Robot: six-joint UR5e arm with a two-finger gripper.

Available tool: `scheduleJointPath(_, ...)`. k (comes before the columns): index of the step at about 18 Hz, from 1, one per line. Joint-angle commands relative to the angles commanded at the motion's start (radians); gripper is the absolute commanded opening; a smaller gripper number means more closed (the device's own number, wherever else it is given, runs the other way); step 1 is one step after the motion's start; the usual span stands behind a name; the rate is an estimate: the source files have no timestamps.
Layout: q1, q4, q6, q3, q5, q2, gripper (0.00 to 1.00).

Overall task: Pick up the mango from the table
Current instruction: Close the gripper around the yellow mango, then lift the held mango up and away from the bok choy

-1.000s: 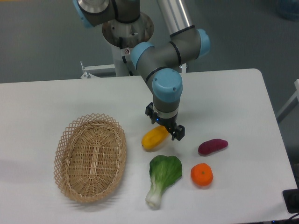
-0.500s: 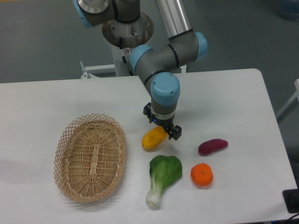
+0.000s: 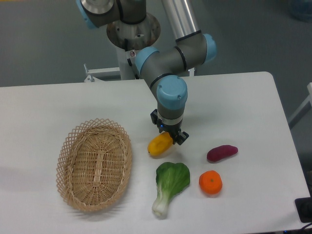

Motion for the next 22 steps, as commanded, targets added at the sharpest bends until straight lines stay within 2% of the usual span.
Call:
scheduleJointPath(2, 0.002, 0.0, 0.002, 0.0, 0.0, 0.0, 0.46)
scheduleJointPath(4, 0.0, 0.0, 0.002, 0.002, 0.0, 0.002, 0.41)
scheduleJointPath(14, 0.005, -0.002, 0.006, 0.023, 0.0, 0.018, 0.4)
scheduleJointPath(18, 0.029, -0.015, 0.067, 0.06, -0.008, 0.055, 0.4)
scheduleJointPath(22, 0.075, -0.028, 0.075, 0.13, -0.012, 0.074, 0.4)
